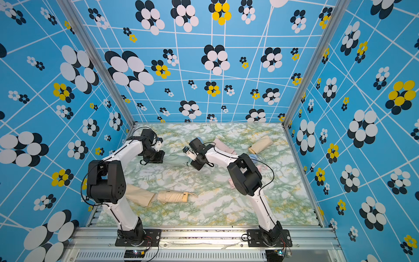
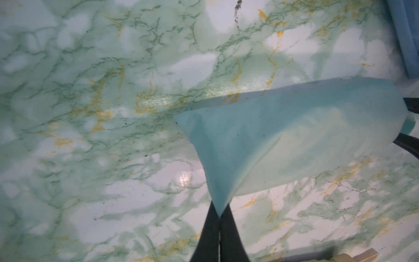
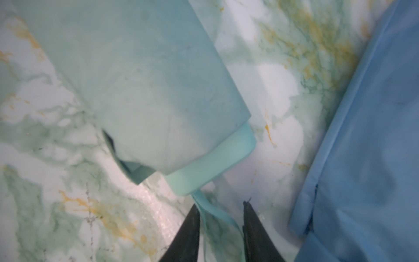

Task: Take umbrellas out of sleeves
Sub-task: Move the umbrella to the center of the board.

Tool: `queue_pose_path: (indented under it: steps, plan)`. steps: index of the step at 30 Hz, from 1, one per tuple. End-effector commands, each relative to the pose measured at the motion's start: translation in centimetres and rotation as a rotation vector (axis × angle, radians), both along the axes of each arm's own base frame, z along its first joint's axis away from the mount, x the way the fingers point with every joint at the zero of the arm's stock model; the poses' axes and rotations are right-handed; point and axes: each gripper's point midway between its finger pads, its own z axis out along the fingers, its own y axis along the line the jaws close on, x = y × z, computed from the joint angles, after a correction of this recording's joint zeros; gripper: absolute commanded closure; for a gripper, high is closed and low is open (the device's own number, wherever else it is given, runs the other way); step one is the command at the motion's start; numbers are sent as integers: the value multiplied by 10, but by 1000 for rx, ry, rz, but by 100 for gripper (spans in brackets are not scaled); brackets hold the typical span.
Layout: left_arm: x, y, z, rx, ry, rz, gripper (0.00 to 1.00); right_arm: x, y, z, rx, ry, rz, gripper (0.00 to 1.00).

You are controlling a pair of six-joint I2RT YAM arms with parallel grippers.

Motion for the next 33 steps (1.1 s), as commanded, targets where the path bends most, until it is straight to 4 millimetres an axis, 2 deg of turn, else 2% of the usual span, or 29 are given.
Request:
queue_pose_path:
  steps: [1,3,9,13,15,16,17,18,22,27,33]
  plan:
    - [-6,1,7,20,-6,-14,100,-4,1,-7,8,45,-3,79]
    - [-7,2,5,23,-1,-14,100,-7,2,-7,17,57,-3,88]
    - [-14,6,7,42,12,-12,100,-14,5,3,76,73,-21,100]
    - [-21,6,10,57,28,-10,100,-18,7,10,130,64,-42,100]
    - [-25,7,12,66,44,-9,100,-20,8,7,138,69,-50,100]
    - [-26,8,14,71,49,-5,100,-20,13,26,168,45,-45,100]
    - [-28,10,16,77,50,2,100,-30,9,16,153,69,-42,100]
    - [-29,13,17,86,50,13,100,-34,10,17,152,72,-35,100]
    - [-39,20,21,96,44,52,100,-54,17,21,170,94,-7,100]
    - [-61,34,15,139,78,104,100,-79,25,27,195,107,20,100]
    - [-81,50,17,177,60,175,100,-108,45,34,224,144,56,100]
